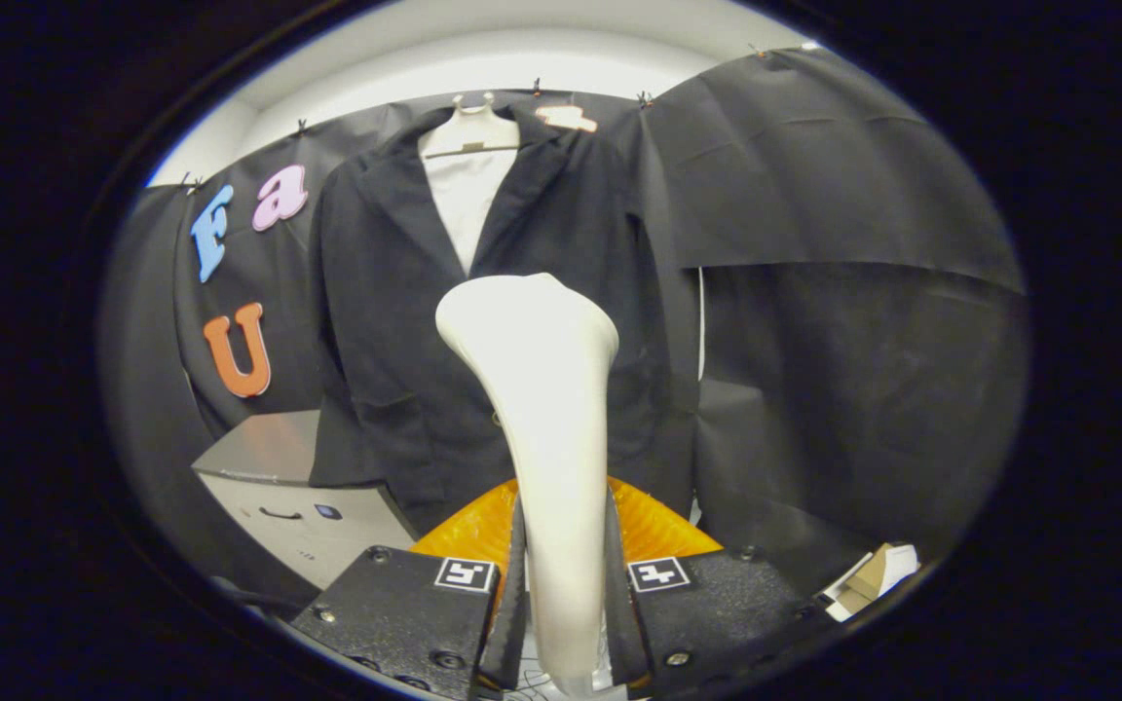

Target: Iron the clothes twice with a garment steamer, once on the left side and once on the right side.

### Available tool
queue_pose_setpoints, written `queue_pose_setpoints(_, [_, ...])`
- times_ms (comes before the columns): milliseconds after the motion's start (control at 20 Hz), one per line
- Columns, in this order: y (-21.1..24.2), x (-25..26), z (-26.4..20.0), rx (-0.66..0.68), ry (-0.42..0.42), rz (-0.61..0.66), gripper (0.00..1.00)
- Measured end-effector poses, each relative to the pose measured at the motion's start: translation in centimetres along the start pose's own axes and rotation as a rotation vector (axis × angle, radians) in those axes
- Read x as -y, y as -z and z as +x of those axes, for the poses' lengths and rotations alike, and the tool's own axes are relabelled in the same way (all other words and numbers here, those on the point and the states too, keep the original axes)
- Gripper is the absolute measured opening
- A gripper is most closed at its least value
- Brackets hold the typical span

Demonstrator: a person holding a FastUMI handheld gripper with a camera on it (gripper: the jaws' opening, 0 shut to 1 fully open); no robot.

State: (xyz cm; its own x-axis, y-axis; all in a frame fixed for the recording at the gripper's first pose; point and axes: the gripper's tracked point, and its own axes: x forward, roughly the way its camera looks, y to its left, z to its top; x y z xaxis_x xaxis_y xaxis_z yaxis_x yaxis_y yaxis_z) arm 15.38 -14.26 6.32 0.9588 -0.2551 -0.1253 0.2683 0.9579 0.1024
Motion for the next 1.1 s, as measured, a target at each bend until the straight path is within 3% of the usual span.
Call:
queue_pose_setpoints(250, [-7.0, 2.3, 0.5, 0.083, 0.009, 0.028, 0.37])
queue_pose_setpoints(600, [-16.4, 2.8, 4.6, 0.156, -0.017, 0.042, 0.37])
queue_pose_setpoints(900, [-20.7, 1.5, 9.0, 0.172, -0.027, 0.025, 0.37])
queue_pose_setpoints(1100, [-21.3, -0.1, 11.3, 0.162, -0.021, -0.013, 0.37])
